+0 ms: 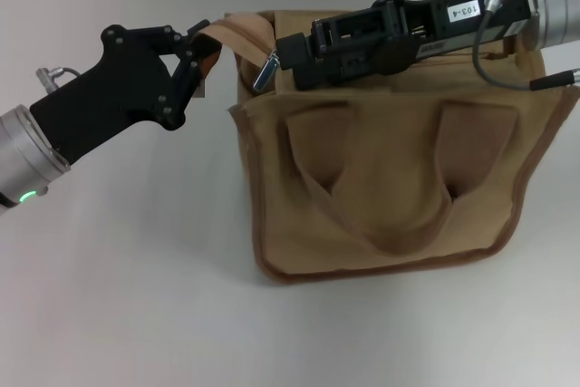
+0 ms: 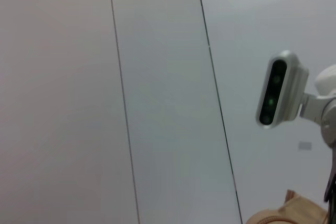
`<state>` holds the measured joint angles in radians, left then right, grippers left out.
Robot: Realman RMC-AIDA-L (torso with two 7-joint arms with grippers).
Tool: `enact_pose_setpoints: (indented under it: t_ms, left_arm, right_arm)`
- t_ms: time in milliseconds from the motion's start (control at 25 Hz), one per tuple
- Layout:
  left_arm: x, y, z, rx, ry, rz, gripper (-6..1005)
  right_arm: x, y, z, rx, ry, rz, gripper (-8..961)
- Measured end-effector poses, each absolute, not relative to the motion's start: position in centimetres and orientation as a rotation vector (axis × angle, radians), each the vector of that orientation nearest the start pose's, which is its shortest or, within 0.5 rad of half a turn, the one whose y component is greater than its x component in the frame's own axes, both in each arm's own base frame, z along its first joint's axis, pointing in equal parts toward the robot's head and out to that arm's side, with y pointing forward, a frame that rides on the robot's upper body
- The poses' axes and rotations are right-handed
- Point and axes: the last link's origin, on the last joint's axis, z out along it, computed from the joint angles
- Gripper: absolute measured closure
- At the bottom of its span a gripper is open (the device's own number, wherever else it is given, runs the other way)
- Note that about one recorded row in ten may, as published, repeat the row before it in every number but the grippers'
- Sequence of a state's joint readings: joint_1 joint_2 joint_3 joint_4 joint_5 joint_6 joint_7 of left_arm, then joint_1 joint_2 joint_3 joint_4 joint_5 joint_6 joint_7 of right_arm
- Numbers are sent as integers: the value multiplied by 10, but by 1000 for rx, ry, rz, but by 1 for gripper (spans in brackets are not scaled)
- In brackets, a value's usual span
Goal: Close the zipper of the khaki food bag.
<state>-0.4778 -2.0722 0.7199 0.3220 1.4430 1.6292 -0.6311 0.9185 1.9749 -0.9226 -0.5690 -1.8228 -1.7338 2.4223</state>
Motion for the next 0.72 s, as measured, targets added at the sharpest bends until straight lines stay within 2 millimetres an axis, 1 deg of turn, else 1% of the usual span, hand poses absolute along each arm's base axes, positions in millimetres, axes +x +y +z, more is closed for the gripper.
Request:
enact_pose_setpoints:
  t_ms: [200,400,720]
  left_arm:
    - [-251,314,0,-2253,-41,-1117,984]
    - [-243,316,4,-2252,-43,-1182,984]
    - [-235,317,10,-2256,-40,-1249,984]
  right_arm:
    - [115,381,4,-2941,1687,704,216]
    - [116,382,1,-2925,1692,685,216]
    - [116,382,-1,-2906,1705,719,216]
